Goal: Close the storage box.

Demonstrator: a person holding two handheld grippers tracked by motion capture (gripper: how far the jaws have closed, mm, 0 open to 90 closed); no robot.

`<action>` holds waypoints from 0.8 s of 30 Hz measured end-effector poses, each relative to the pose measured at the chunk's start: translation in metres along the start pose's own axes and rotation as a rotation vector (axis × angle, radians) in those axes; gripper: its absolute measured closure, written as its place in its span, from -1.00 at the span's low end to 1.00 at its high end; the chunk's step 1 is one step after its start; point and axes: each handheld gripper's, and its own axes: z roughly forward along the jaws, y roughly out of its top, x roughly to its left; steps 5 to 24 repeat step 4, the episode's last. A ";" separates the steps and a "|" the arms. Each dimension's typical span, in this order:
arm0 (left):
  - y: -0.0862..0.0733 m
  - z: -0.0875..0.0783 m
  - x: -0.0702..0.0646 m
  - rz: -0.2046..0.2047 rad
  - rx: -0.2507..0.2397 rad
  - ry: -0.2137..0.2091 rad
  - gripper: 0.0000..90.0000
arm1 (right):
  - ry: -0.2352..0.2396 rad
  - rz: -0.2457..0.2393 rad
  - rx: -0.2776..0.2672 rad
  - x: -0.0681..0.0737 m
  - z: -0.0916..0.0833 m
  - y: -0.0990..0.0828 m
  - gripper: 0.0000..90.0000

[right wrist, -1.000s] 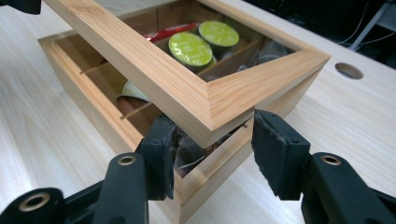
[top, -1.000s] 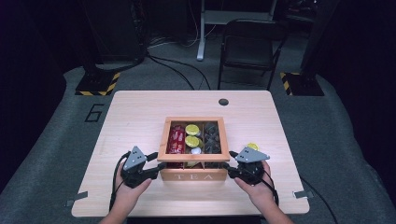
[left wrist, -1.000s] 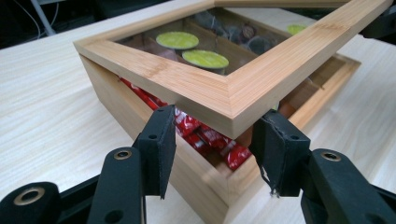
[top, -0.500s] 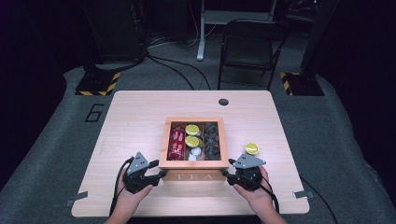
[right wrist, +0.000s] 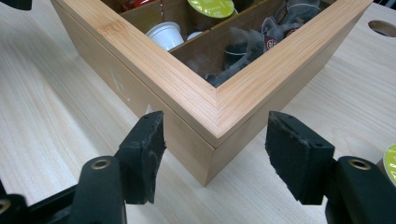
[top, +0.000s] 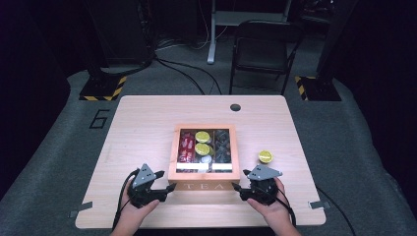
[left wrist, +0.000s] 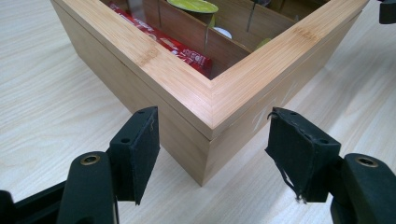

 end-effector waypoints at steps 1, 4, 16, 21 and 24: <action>-0.001 0.001 0.000 -0.004 -0.007 0.007 -0.25 | -0.005 -0.013 -0.003 0.000 -0.001 0.000 -0.23; -0.003 0.002 0.003 -0.018 -0.005 0.008 -0.25 | -0.007 -0.017 0.004 0.001 -0.001 -0.005 -0.25; -0.003 0.002 0.003 -0.018 -0.005 0.008 -0.25 | -0.007 -0.017 0.004 0.001 -0.001 -0.005 -0.25; -0.003 0.002 0.003 -0.018 -0.005 0.008 -0.25 | -0.007 -0.017 0.004 0.001 -0.001 -0.005 -0.25; -0.003 0.002 0.003 -0.018 -0.005 0.008 -0.25 | -0.007 -0.017 0.004 0.001 -0.001 -0.005 -0.25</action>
